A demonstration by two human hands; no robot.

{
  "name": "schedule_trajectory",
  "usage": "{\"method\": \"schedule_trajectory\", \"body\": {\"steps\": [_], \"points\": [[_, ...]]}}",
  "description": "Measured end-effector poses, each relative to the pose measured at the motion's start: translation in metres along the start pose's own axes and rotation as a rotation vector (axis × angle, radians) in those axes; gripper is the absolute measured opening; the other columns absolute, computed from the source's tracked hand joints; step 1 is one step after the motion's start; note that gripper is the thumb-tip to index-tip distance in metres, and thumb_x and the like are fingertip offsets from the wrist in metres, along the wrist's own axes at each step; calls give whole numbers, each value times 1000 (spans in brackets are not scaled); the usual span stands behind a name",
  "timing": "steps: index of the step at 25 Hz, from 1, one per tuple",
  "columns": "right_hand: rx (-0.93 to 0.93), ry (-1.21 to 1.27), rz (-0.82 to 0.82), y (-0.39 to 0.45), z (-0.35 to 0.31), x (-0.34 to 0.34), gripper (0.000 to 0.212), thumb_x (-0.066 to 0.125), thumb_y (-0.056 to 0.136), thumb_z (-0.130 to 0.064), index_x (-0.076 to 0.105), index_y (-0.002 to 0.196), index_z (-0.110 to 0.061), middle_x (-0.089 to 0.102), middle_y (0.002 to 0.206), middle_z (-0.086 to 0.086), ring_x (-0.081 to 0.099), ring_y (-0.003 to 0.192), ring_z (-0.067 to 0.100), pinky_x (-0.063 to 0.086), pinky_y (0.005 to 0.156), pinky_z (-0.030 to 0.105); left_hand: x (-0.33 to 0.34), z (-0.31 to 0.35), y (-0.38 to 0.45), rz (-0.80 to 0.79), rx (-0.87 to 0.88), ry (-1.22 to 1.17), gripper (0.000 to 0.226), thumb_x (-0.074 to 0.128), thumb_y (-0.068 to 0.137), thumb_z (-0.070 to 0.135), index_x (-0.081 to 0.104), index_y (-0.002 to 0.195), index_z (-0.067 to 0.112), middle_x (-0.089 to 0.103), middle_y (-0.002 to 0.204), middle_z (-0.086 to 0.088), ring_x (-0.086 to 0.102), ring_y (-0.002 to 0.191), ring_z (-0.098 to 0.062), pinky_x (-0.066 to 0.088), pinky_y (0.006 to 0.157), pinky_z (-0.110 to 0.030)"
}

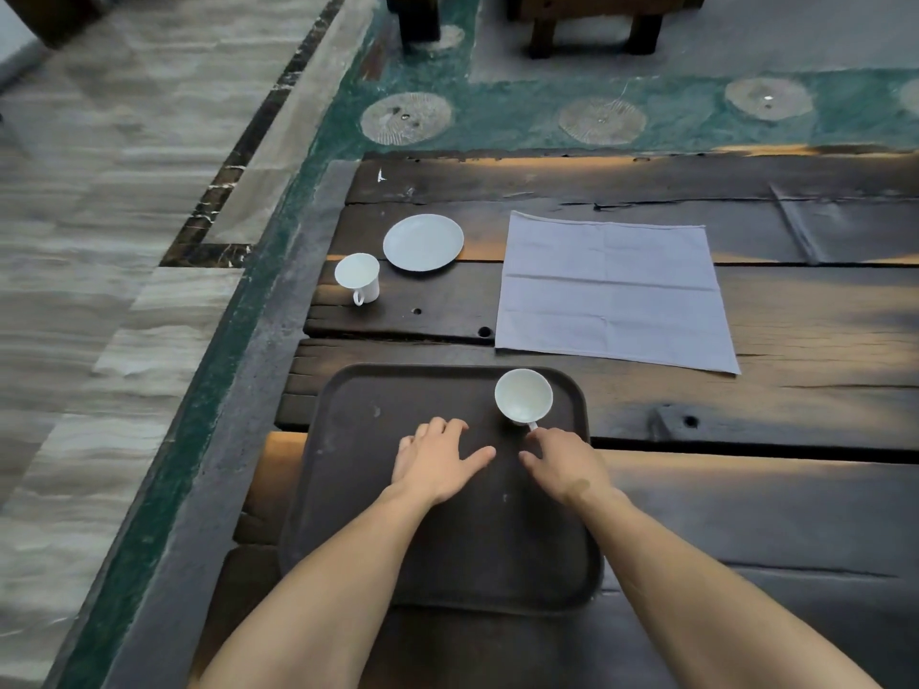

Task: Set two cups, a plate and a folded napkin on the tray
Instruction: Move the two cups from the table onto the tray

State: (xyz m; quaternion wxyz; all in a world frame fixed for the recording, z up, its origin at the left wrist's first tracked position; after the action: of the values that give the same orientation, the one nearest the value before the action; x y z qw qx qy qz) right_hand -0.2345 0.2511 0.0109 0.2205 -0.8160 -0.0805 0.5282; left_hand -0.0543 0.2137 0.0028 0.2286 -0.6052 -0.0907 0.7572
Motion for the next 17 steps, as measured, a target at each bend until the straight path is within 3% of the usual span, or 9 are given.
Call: {"method": "schedule_trajectory", "body": {"steps": [8,17], "points": [[-78,-118,-16,-16,-53,22,34,46,96,-43,61,120,-23,69,114,2,62,109,25,47,88,40,-6,-47,-28,-82,22,87,66,31,90,73,52,133,28,50,137,-2,41,130,-22,29,108,-44],[-105,-131,-33,-6,-132,46,33,46,96,-41,61,120,-25,65,121,0,59,112,24,48,85,36,-31,-129,-27,-131,22,104,60,34,92,69,56,128,27,56,131,-2,46,125,-24,32,105,-45]]}}
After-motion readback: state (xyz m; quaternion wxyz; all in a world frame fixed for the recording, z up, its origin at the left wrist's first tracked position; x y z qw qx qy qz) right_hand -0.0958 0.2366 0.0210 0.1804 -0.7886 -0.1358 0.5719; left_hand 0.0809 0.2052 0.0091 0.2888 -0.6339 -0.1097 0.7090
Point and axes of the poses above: each hand's wrist, its own y-axis towards the middle knuckle, its own x-axis out of the palm, z = x × y, the point moved 9 cm from there along y, towards the middle knuckle
